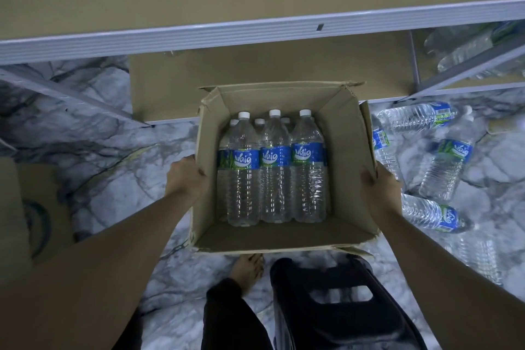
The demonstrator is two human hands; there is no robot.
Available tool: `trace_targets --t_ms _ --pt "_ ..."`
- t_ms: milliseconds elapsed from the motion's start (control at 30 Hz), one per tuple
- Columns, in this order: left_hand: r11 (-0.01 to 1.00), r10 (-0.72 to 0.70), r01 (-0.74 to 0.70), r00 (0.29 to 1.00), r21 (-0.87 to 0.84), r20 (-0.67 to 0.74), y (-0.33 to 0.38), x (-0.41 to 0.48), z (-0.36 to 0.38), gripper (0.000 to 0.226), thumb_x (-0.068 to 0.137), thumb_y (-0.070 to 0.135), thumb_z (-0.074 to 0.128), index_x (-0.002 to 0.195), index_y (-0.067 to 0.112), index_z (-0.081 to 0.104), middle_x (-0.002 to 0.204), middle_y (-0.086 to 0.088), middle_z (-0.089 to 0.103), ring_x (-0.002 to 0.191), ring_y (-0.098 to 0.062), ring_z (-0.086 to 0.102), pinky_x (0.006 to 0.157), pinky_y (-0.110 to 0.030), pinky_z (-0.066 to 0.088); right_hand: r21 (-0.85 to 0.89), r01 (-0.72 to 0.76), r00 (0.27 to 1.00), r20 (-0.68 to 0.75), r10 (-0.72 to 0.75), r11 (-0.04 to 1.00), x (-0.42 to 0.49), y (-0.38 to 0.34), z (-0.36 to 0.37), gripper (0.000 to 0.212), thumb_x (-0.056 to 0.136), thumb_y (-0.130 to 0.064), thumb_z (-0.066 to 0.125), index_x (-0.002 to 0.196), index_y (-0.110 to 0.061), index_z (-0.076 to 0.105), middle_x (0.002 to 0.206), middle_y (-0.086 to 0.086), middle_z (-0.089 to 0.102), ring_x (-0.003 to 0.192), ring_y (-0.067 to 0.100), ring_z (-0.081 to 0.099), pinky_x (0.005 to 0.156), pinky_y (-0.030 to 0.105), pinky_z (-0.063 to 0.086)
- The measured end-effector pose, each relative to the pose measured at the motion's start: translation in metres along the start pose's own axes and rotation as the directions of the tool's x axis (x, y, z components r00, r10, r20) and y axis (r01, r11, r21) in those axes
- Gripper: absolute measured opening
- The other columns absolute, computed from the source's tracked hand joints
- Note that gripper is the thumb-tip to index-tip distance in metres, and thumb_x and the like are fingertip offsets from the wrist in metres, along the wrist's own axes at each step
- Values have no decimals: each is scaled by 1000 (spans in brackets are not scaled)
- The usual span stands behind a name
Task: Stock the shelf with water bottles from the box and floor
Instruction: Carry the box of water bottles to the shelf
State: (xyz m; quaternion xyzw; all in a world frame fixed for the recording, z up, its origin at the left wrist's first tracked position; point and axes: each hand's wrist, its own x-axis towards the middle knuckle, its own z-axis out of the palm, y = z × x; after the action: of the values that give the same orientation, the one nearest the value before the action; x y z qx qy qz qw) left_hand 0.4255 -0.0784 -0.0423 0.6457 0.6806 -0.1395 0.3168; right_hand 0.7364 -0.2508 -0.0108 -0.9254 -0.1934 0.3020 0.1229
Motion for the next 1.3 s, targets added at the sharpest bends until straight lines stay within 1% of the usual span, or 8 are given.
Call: trace_targets --t_ms 233,367,467,567,733,1033,1200,1300 --pt "968 83 -23 968 -248 235 -12 -19 -26 45 95 46 48 130 17 49 115 -7 61 98 -34 63 82 -42 56 -80 -57 998 -12 56 995 -56 -26 2 42 89 -2 49 131 -2 47 117 29 60 105 45 58 75 36 38" --pt "925 48 40 974 -378 223 -61 -27 -54 34 96 42 47 125 26 55 112 -9 67 92 -30 66 58 -27 49 -139 -31 1000 -9 30 990 -97 -65 21 52 79 -21 51 127 -1 57 124 29 58 111 48 55 94 51 49" --pt "926 83 -4 978 -378 192 -108 -32 -89 33 98 32 50 128 19 53 101 -11 67 85 -31 66 52 -29 48 -75 107 987 127 -97 991 -138 -121 42 45 87 -17 55 131 -10 56 118 17 63 96 34 59 87 36 46" --pt "940 96 -35 982 -338 164 -164 -39 -130 16 99 25 51 111 17 57 94 -12 66 89 -37 64 77 -44 54 -142 233 958 202 -203 962 -186 -177 80 48 93 -20 53 141 -20 47 126 13 62 99 30 60 89 37 47" --pt "904 70 -37 996 -426 63 -297 -39 -197 28 94 11 55 67 18 52 67 -3 51 69 -29 55 61 -25 41 -105 298 932 245 -266 949 -282 -263 163 30 96 -26 51 125 -19 55 118 14 65 110 37 61 89 42 51" --pt "972 -85 28 969 -235 -233 -567 -17 -295 26 90 18 58 116 16 62 113 -13 64 102 -35 60 87 -36 46 137 262 854 428 -295 955 -439 -373 357 45 100 -33 54 142 -21 46 134 -2 53 94 13 57 75 15 42" --pt "986 -135 96 939 -136 -317 -669 5 -299 57 89 18 61 140 5 40 140 -19 42 128 -38 37 100 -50 36 212 203 879 391 -273 956 -492 -400 442 69 95 -37 61 153 -21 28 155 2 39 134 24 46 109 36 41" --pt "932 -289 230 939 -282 -189 -711 19 -296 83 85 20 69 151 3 21 150 -21 31 138 -38 28 108 -50 31 213 197 915 310 -257 957 -505 -404 475 70 92 -30 66 151 -19 30 146 8 49 131 29 50 102 37 42"
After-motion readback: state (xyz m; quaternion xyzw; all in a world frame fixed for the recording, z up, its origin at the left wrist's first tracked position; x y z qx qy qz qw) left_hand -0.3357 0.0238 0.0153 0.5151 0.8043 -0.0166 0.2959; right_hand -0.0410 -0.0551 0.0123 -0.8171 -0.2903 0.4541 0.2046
